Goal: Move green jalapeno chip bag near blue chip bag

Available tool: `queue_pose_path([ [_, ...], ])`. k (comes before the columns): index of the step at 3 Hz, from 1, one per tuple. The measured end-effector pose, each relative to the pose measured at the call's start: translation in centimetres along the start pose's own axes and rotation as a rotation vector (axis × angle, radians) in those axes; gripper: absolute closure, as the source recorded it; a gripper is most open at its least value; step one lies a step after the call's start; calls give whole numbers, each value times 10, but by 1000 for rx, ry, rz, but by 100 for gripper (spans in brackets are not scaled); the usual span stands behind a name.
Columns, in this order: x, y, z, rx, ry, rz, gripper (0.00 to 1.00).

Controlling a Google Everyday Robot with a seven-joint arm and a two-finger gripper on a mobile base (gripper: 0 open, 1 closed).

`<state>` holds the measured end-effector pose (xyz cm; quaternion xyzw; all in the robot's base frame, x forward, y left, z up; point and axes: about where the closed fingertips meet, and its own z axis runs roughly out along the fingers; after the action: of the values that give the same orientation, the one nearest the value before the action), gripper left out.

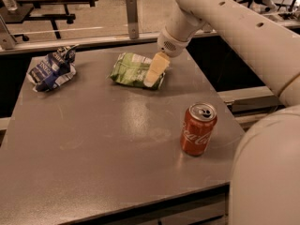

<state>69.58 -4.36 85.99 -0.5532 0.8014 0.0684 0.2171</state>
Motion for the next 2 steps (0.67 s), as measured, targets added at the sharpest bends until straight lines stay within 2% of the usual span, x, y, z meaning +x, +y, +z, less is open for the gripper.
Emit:
queue_pose_path([
  [1,-9,7,12,-42,12,-14,14],
  [2,-11,19,15,-76,35,-26,38],
])
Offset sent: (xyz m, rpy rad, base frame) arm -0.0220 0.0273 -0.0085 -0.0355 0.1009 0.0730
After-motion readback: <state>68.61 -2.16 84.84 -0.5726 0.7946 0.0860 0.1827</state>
